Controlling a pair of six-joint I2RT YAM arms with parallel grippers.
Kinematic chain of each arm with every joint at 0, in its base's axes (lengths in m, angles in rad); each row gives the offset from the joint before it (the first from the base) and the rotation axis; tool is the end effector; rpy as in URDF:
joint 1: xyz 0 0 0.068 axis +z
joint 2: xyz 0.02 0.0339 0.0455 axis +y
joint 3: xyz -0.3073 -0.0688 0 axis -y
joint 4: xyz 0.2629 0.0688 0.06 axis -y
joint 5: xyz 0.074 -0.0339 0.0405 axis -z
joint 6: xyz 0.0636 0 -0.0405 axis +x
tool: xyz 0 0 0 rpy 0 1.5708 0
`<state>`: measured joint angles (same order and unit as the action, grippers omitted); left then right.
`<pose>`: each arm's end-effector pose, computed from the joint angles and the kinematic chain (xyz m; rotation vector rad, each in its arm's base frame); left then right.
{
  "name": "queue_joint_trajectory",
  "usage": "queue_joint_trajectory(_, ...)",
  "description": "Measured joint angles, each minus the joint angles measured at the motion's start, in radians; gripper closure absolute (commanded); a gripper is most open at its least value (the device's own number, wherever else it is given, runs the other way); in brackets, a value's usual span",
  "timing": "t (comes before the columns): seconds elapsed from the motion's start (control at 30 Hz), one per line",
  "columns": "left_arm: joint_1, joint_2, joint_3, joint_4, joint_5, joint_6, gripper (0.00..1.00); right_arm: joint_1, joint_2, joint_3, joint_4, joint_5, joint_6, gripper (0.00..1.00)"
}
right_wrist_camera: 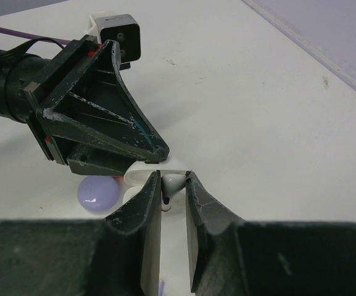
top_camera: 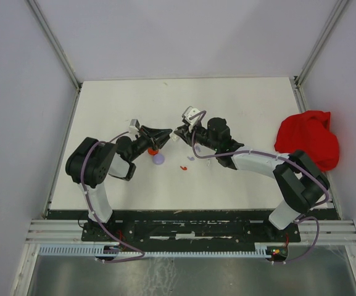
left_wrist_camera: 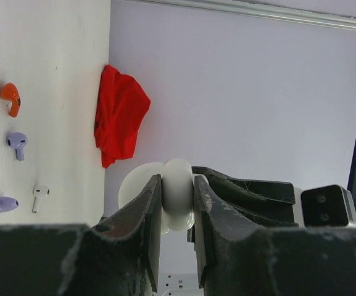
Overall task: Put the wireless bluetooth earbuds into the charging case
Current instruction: Place the earbud in the charging case, then pick up the earbud from the center of the board.
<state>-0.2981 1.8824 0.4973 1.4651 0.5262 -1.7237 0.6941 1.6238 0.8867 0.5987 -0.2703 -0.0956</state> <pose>0.3255 -0.1334 0.1690 -0.7816 1.7093 -1.9144 0.3006 0.2723 0.2694 -0.8588 1.5257 0.6720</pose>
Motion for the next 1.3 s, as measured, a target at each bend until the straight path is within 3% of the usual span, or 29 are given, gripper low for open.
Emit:
queue_joint_trajectory(0.3, -0.001, 0.0, 0.0, 0.008, 0.0, -0.006, 0.97, 0.0, 0.02, 0.0, 0.0, 0.001, 0.0, 1.0)
queue_joint_trajectory(0.5, -0.001, 0.0, 0.0, 0.011, 0.0, -0.008, 0.97, 0.0, 0.021, 0.0, -0.001, -0.001, 0.003, 0.6)
queue_joint_trajectory(0.6, -0.001, 0.0, 0.0, 0.011, -0.001, -0.008, 0.97, 0.0, 0.021, 0.0, -0.001, -0.003, 0.023, 0.46)
queue_joint_trajectory(0.83, -0.001, 0.0, 0.0, 0.013, -0.002, -0.008, 0.97, -0.001, 0.012, -0.002, 0.04, 0.006, 0.081, 0.33)
queue_joint_trajectory(1.0, -0.001, 0.015, 0.0, 0.034, -0.005, -0.008, 0.97, -0.017, -0.071, -0.026, 0.057, 0.092, 0.136, 0.15)
queue_joint_trajectory(1.1, 0.0, 0.031, 0.0, 0.034, -0.01, -0.008, 0.97, -0.032, -0.146, -0.016, -0.025, 0.219, 0.176, 0.11)
queue_joint_trajectory(1.3, 0.005, 0.042, 0.0, 0.038, -0.014, -0.008, 0.97, -0.067, -0.148, 0.224, -0.5, 0.469, 0.286, 0.1)
